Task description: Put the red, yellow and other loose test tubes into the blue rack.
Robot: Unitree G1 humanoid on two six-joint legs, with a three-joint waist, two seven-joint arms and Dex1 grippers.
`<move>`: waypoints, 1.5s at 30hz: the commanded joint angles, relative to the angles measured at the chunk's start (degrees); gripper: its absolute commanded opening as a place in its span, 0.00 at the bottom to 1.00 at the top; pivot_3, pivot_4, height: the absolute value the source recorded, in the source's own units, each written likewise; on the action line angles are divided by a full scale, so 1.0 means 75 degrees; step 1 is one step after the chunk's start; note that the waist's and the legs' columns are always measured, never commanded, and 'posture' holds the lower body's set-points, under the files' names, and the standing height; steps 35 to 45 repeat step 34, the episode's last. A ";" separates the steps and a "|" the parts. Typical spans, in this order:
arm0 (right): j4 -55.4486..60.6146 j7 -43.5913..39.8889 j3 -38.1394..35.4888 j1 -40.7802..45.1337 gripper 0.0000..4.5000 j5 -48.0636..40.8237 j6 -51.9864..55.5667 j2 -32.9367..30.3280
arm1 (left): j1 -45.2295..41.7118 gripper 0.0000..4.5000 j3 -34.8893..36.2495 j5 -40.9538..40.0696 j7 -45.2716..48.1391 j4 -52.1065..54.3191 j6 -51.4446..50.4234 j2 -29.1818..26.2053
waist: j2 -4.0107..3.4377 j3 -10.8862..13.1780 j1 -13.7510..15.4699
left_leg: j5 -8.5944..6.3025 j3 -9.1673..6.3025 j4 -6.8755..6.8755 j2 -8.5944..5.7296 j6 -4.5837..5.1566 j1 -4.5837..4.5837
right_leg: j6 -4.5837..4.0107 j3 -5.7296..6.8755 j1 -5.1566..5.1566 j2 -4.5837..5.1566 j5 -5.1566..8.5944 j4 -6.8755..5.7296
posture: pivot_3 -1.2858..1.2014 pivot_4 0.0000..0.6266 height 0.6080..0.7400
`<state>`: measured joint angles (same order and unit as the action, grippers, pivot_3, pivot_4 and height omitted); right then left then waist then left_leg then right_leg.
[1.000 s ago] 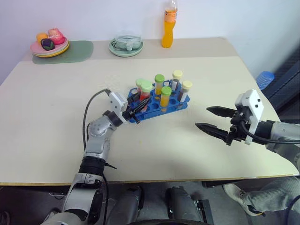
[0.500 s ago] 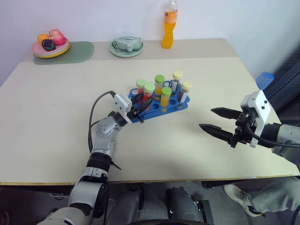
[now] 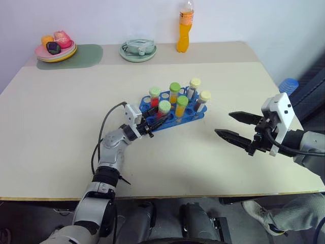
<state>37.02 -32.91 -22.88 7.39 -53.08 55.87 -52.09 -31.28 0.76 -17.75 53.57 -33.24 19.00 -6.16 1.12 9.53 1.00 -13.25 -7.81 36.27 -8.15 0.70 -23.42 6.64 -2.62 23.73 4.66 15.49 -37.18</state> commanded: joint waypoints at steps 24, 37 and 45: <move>-0.1093 0.0979 0.0783 -0.1730 0.91 0.3539 -0.4425 0.2633 | 0.3166 0.99 0.1871 -0.1170 -0.0817 0.5150 -0.3237 -0.3275 | -0.0020 -0.0005 -0.0022 | 0.0003 0.0001 -0.0011 0.0001 -0.0010 0.0006 | 0.0002 -0.0010 0.0007 -0.0008 -0.0002 -0.0006 | 0.52 0.24 1.00; -0.1440 0.0499 0.0210 -0.1866 0.91 0.3404 -0.4637 0.2568 | 0.3675 0.99 0.2373 -0.1436 -0.0309 0.4941 -0.3323 -0.3911 | -0.0026 -0.0006 -0.0030 | 0.0001 0.0001 -0.0017 0.0003 -0.0010 0.0024 | -0.0002 -0.0008 -0.0013 -0.0006 -0.0001 0.0002 | 0.52 0.24 1.00; -0.1440 0.0499 0.0210 -0.1866 0.91 0.3404 -0.4637 0.2568 | 0.3675 0.99 0.2373 -0.1436 -0.0309 0.4941 -0.3323 -0.3911 | -0.0026 -0.0006 -0.0030 | 0.0001 0.0001 -0.0017 0.0003 -0.0010 0.0024 | -0.0002 -0.0008 -0.0013 -0.0006 -0.0001 0.0002 | 0.52 0.24 1.00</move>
